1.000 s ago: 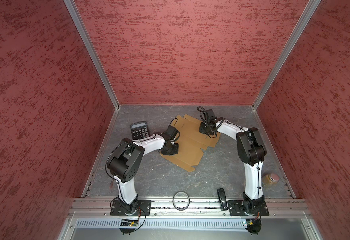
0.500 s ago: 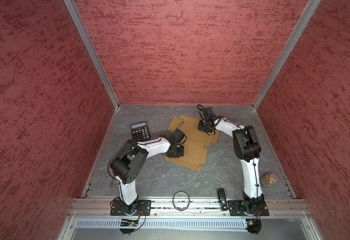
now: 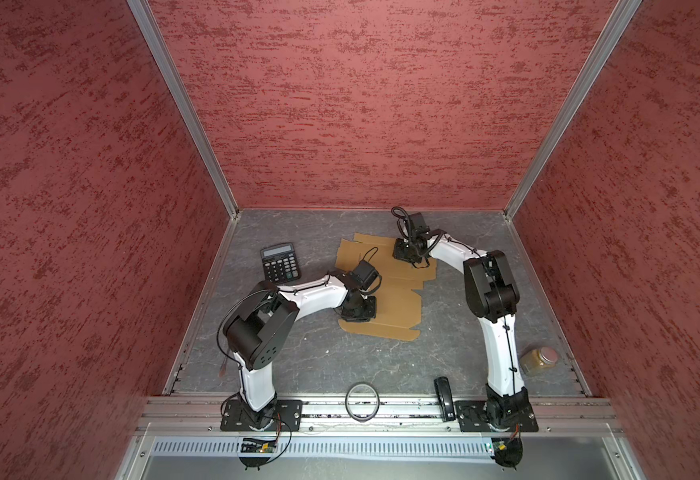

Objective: Fold the paper box

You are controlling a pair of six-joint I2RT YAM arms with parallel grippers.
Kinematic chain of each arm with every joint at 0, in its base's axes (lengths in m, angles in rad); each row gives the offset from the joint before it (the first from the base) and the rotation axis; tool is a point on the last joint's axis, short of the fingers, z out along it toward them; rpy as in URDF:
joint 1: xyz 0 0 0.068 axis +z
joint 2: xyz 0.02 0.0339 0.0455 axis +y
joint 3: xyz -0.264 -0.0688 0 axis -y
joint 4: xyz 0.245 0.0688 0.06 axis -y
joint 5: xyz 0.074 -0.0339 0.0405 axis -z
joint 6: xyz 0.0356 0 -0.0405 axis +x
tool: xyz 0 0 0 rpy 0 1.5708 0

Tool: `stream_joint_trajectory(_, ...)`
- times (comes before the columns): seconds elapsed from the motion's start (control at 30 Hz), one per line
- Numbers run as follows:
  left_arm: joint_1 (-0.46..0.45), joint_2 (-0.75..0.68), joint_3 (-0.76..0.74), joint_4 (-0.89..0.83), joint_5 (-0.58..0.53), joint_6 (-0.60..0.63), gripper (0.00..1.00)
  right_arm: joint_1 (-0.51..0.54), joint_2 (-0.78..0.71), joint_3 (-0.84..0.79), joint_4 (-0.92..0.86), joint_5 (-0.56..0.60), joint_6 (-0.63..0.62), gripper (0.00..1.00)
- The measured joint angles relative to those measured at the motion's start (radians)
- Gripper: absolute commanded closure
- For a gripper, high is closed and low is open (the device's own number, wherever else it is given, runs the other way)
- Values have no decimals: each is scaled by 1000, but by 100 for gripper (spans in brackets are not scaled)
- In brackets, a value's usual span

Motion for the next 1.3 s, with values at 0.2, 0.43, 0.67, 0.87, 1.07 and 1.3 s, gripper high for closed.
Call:
stream_joint_trajectory(0.2, 196, -48, 143, -40, 32, 63, 60, 2, -116, -110, 20, -10, -1, 52)
stream_joint_trajectory(0.43, 392, 49, 340, -69, 47, 171, 53, 41, -283, -193, 18, 13, 2, 52)
stream_joint_trajectory(0.67, 475, 275, 507, -93, 60, 258, 52, 130, -290, -275, 13, 21, 31, 52)
stream_joint_trajectory(0.87, 492, 372, 578, -101, 66, 298, 42, 173, -266, -318, 16, 8, 59, 52)
stream_joint_trajectory(1.07, 494, 409, 636, -86, 90, 314, 40, 178, -255, -354, 28, -4, 81, 54)
stream_joint_trajectory(1.3, 490, 431, 673, -81, 112, 325, 40, 180, -250, -370, 43, -10, 95, 56)
